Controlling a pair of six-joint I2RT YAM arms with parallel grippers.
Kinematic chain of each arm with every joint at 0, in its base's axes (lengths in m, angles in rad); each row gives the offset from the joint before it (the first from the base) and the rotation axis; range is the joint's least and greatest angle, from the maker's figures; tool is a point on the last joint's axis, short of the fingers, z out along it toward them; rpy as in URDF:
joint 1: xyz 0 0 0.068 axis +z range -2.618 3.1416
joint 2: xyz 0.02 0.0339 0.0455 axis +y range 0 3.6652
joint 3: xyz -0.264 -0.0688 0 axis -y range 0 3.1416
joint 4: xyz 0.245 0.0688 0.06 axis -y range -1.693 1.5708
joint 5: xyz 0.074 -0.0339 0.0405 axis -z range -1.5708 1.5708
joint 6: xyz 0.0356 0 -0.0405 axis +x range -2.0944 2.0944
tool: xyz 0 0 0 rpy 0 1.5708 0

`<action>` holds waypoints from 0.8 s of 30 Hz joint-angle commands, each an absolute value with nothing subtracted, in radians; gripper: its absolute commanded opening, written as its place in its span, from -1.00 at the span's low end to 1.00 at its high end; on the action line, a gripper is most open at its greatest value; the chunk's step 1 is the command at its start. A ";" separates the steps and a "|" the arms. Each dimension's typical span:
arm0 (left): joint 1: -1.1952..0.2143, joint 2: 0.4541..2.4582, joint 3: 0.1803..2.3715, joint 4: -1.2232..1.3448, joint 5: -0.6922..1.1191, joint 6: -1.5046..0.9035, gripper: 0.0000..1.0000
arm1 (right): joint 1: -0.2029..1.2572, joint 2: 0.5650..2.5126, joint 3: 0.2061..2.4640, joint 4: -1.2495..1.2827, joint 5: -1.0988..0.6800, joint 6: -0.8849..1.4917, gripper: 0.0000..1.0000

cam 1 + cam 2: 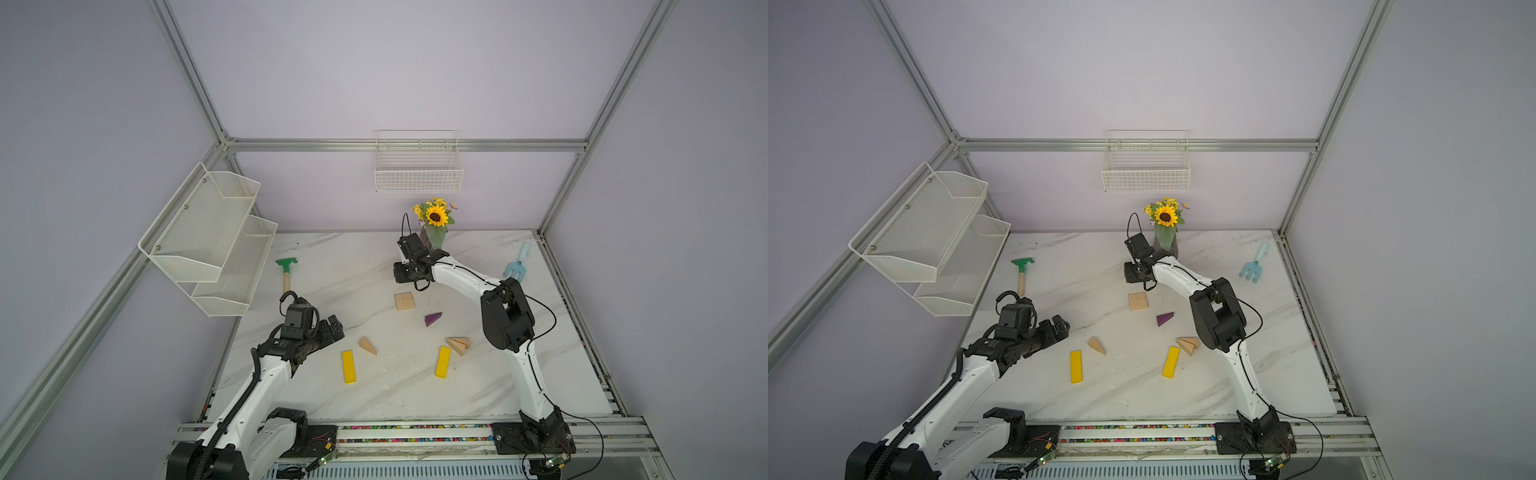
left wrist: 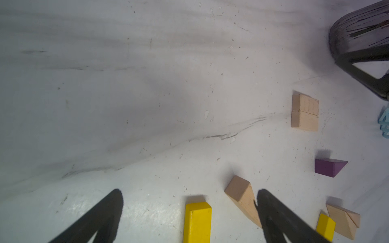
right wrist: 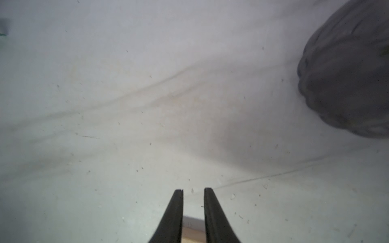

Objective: Assemble a small pinwheel with building blocks
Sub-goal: Adjust the building block at the center of the board, then pick up the building block from the center of the board.

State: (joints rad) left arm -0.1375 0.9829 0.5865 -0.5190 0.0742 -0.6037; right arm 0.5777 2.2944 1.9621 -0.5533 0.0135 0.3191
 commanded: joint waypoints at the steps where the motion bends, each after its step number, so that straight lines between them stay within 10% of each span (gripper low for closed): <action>1: -0.169 1.000 0.691 -0.561 0.048 -0.467 1.00 | 0.569 2.244 2.033 -0.594 0.021 0.288 -0.50; 24: -0.653 1.379 0.954 -0.719 -0.124 0.641 1.00 | 0.542 1.439 1.011 -0.331 0.010 0.312 -0.23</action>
